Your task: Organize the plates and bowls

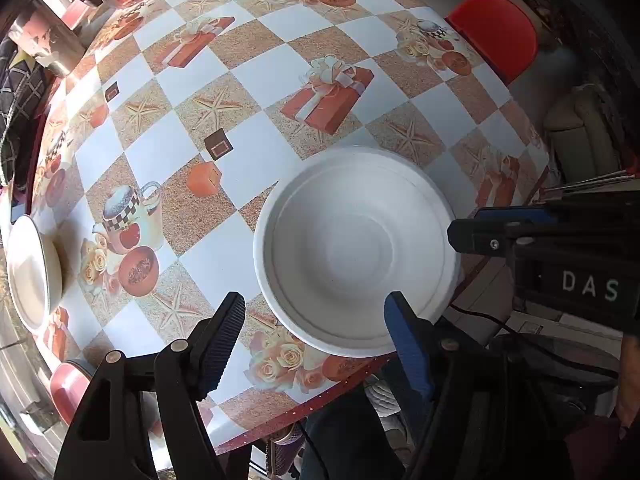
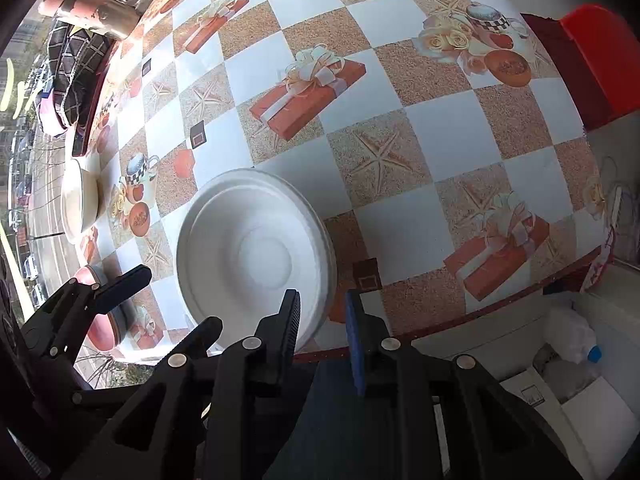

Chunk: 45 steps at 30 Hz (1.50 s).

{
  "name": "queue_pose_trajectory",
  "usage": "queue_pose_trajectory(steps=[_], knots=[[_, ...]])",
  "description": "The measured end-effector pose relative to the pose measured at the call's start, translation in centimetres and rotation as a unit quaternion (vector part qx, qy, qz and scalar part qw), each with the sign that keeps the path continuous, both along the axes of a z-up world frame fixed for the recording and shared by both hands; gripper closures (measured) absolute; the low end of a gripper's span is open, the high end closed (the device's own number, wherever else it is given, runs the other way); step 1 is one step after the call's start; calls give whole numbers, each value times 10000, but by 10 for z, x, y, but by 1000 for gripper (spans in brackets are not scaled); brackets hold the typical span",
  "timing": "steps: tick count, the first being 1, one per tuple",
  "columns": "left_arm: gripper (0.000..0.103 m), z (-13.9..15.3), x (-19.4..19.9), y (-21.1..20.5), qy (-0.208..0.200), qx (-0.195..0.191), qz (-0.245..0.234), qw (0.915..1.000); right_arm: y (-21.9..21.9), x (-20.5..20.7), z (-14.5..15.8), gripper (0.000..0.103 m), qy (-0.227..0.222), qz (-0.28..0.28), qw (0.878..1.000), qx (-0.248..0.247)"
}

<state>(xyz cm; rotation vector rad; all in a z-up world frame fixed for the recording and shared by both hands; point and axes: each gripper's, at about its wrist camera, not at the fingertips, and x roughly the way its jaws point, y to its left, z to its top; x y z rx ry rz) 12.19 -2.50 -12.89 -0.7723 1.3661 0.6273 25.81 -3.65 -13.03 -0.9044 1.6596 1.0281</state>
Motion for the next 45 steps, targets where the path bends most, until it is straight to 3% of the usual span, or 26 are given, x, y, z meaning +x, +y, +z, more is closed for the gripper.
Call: queue_pose_trajectory(steps=[1,6,10,15,23,29,35,42,45], knots=[[27,1,-4,2,-37,-9,86,10000,-1,2,1,24,-58,-60,10000,20],[25,7,-42,19,-137,3,846,9963,-4,6,9,23,-174,-200,9996,97],[25,8,-82,29,-12,153,1462,9891,6,-11,17,23,-143,70,9997,169],[25,12,-139,36,93,322,2206,9748,34,-60,29,23,176,756,9965,320],[25,25,-226,56,405,653,3177,9451,90,-163,37,23,756,1552,9841,421],[25,32,-272,85,570,870,3574,9282,127,-224,34,23,735,1794,9789,653],[25,22,-306,121,688,826,3898,9146,162,-252,12,23,637,1802,9795,633],[25,-10,-312,148,948,685,3926,9122,193,-265,-17,23,678,1679,9820,530],[25,-20,-318,157,958,647,4048,9071,205,-271,-26,23,699,1683,9819,522]])
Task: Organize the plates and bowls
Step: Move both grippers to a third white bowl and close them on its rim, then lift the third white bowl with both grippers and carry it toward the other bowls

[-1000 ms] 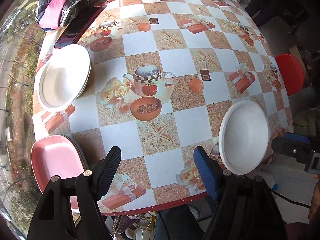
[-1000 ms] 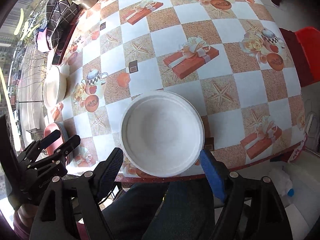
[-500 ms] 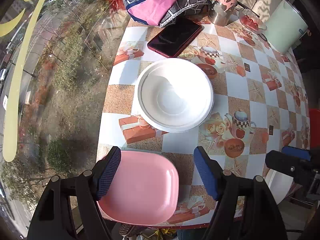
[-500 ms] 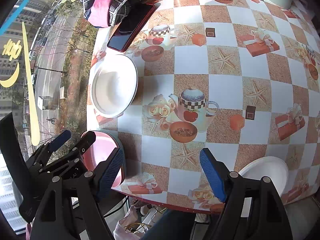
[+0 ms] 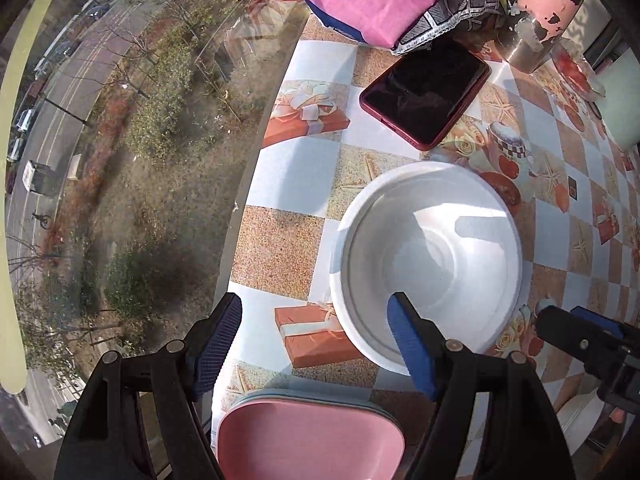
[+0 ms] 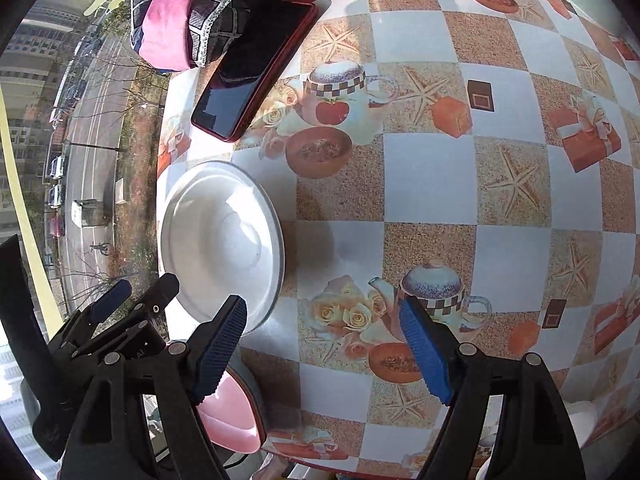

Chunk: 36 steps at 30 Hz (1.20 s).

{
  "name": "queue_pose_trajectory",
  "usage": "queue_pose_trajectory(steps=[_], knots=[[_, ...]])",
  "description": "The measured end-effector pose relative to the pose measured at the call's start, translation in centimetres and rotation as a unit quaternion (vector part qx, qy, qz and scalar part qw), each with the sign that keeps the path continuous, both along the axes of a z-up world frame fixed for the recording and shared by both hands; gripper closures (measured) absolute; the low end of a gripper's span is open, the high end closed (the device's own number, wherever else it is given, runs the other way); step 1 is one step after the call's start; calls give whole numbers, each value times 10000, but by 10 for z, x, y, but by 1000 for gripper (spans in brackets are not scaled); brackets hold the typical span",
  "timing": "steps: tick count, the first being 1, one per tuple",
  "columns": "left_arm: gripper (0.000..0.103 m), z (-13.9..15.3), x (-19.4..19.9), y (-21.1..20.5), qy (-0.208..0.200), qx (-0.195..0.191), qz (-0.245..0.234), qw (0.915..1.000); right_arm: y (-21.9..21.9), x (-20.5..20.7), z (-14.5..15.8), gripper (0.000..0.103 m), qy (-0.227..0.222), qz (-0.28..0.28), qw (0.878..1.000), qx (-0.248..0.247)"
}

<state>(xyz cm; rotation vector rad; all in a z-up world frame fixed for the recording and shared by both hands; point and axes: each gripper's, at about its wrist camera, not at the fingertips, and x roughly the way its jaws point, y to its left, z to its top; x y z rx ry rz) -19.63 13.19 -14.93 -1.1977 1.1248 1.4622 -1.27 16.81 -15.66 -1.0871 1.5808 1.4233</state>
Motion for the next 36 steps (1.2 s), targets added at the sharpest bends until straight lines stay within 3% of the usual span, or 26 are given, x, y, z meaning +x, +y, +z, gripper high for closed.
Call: queue_pose_trajectory(steps=[14,16,17,18,20,22,23,25,31,36], knots=[[25,-37,-9,18,4,-370,157,9992,19,-39,-34,23,171,362,9991,-136],[29,-38,-12,18,-79,-401,208,9989,19,-39,-38,36,191,375,9990,-170],[39,-39,-13,17,-128,-416,230,9988,18,-38,-41,40,196,371,9988,-234],[42,-39,-16,18,-225,-438,254,9985,17,-37,-45,48,218,355,9986,-323],[52,-37,-18,20,-437,-394,304,9978,15,-34,-46,53,325,305,9986,-292],[64,-34,-16,22,-630,-313,249,9972,14,-37,-50,71,472,395,9972,-433],[72,-33,-14,24,-707,-332,189,9968,13,-38,-52,73,547,403,9965,-494],[75,-30,-7,22,-718,-322,74,9969,10,-38,-52,89,668,397,9955,-541],[75,-29,9,-1,-813,-483,-134,9954,-13,-23,-49,89,584,556,9946,-654],[75,-25,37,-22,-792,-618,-490,9937,-33,7,-52,89,484,300,9945,-874]])
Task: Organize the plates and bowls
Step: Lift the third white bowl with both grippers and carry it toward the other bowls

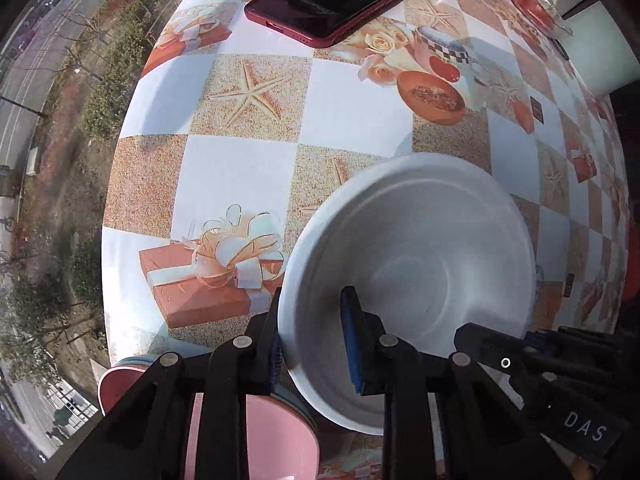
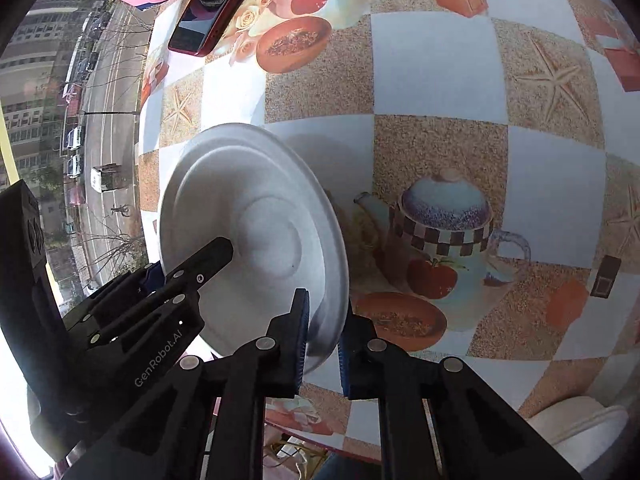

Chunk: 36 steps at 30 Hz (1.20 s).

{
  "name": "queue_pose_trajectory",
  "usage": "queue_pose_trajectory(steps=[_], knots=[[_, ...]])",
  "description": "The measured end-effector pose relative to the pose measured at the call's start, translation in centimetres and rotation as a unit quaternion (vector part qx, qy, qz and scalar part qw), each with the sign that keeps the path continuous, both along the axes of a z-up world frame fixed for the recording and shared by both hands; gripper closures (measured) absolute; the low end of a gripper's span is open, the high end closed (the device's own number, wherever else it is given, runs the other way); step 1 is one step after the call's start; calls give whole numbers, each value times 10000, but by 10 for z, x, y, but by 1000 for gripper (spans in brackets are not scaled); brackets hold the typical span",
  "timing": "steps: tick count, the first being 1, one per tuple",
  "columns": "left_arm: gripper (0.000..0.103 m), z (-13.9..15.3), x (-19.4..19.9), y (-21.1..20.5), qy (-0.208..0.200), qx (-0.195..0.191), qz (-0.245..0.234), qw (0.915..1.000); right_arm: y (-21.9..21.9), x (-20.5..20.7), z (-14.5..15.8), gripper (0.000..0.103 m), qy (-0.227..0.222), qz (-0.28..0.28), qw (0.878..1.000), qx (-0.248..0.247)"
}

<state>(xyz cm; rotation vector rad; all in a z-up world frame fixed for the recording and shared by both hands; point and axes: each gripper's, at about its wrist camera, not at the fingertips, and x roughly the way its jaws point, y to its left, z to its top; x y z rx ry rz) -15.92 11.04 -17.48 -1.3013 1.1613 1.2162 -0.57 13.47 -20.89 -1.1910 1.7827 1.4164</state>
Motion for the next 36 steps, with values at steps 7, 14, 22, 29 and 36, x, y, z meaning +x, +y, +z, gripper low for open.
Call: queue_pose_trajectory(steps=[7,14,22,29,36], knots=[[75,8,28,-28,35,-105,-449,9989,-5,17,-4,88,-270,-139,9993,-221],[75,47,44,-45,87,194,-790,9966,-9,6,22,88,-305,-297,9991,2],[75,100,79,-78,1,619,-1196,9909,-32,21,61,88,-441,-496,9967,464],[75,113,137,-97,-126,837,-2126,9735,-68,68,77,88,-619,-1187,9888,660],[75,112,207,-110,-278,885,-3031,9484,-110,144,94,88,-881,-1943,9751,609]])
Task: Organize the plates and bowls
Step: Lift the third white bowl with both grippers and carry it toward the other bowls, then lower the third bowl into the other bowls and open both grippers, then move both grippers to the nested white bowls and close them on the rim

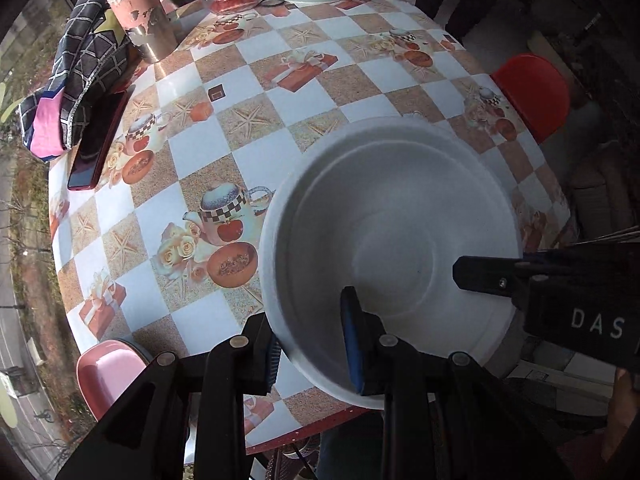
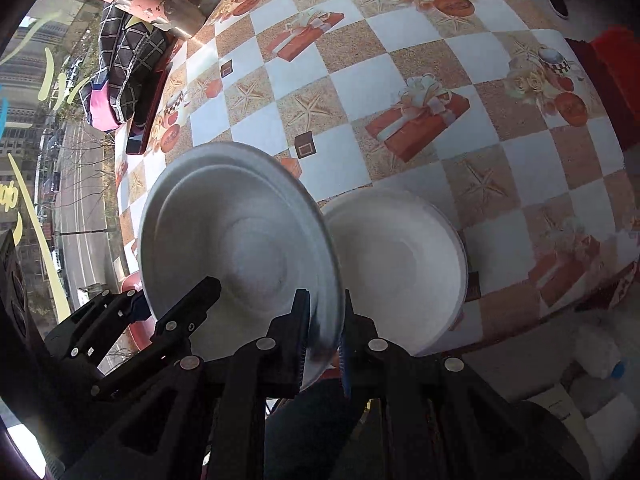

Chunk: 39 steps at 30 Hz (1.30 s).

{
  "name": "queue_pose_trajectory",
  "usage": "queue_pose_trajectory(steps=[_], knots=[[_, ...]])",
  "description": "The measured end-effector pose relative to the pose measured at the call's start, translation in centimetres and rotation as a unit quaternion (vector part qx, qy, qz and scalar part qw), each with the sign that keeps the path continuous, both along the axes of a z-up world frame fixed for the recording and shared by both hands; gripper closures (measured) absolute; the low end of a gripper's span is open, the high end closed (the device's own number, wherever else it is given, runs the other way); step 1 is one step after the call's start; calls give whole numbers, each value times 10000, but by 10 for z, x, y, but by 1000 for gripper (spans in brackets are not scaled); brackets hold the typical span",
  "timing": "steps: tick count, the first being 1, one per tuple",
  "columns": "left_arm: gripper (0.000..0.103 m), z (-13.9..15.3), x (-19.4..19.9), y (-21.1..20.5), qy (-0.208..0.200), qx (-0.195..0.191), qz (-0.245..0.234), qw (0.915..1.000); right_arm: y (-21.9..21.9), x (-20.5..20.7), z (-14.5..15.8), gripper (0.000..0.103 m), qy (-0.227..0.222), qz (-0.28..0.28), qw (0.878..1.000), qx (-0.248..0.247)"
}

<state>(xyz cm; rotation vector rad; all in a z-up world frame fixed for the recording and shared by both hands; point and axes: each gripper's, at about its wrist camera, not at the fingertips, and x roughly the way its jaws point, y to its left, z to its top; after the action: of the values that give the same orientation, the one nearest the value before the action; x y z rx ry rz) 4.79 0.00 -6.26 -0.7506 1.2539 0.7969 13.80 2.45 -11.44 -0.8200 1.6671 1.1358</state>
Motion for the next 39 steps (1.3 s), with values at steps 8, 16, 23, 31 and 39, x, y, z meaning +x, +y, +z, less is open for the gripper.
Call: queue_pose_trajectory(steps=[8,16,23,31,39], knots=[[75,-8,45,-16,6,-141,-728,9972,-36,46,4,88,-105,-613,9980,-135],[64,-12,56,-17,33,-204,-927,9955,-37,58,-4,88,-129,-703,9970,-298],[24,-3,34,-10,-47,-78,-645,9979,-38,74,-4,74,-461,-739,9958,-295],[23,-33,-19,1,370,-712,237,9965,-63,94,-7,3,-959,-997,9897,-379],[23,-38,-33,0,457,-841,540,9939,-77,87,-27,3,-734,-1039,9888,-775]])
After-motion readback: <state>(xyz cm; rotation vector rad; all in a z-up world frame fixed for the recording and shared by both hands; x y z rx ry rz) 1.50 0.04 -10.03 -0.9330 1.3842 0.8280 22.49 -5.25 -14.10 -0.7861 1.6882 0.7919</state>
